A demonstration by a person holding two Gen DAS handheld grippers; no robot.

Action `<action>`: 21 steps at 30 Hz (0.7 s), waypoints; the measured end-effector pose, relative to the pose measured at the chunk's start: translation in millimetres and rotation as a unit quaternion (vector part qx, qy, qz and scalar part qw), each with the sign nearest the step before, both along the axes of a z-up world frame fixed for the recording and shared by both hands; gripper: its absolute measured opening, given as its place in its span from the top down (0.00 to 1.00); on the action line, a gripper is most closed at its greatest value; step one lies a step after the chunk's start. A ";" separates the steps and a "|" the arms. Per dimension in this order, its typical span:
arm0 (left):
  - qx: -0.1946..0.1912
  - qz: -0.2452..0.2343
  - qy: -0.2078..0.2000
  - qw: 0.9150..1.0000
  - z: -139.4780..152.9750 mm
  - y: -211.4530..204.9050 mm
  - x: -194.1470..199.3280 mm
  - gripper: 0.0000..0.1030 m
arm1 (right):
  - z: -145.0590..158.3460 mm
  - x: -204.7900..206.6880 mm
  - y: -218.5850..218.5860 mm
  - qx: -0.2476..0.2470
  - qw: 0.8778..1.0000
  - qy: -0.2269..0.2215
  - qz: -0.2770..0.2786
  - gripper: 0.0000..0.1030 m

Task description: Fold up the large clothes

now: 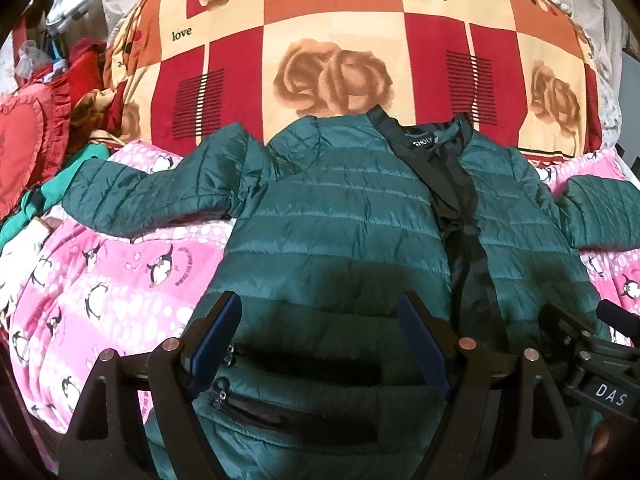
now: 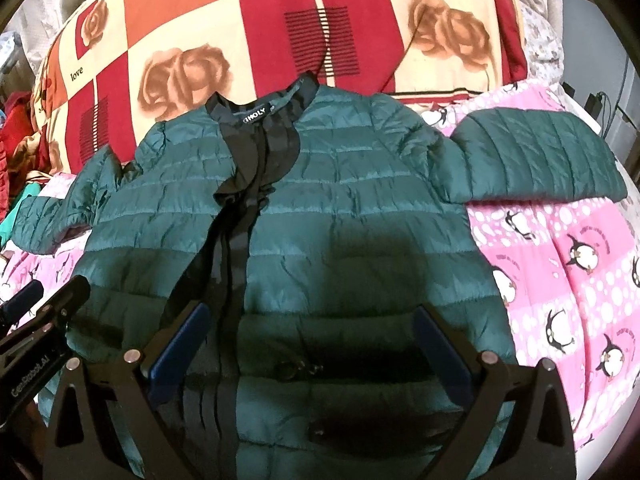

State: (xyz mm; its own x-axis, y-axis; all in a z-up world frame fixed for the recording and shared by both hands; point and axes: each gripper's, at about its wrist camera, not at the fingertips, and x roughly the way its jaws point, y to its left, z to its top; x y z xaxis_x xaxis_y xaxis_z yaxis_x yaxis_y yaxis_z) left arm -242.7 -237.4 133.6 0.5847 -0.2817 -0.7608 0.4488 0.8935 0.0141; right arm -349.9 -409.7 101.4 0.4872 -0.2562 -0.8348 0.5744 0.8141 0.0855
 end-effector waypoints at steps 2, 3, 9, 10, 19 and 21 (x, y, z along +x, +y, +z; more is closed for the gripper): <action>0.000 0.001 0.003 1.000 0.4 -0.5 3.8 0.54 | -0.2 3.4 -0.9 0.003 1.000 0.001 0.000 0.00; -0.001 0.002 0.005 1.000 0.7 -1.0 5.8 0.54 | 0.1 6.2 -1.8 0.007 1.000 0.002 0.002 0.00; -0.001 0.008 0.001 1.000 3.3 -4.2 15.2 0.54 | 7.4 17.6 -8.8 0.005 1.000 -0.006 -0.001 0.00; 0.000 0.008 -0.001 1.000 3.7 -5.4 16.9 0.54 | 8.6 20.2 -9.9 0.004 1.000 -0.007 -0.001 0.00; -0.003 0.016 0.005 1.000 2.6 -11.2 34.1 0.54 | 6.7 38.9 -15.9 -0.003 1.000 0.003 0.007 0.00; -0.004 0.017 0.003 1.000 2.1 -12.7 36.9 0.54 | 5.4 42.3 -17.2 -0.002 1.000 0.006 0.009 0.00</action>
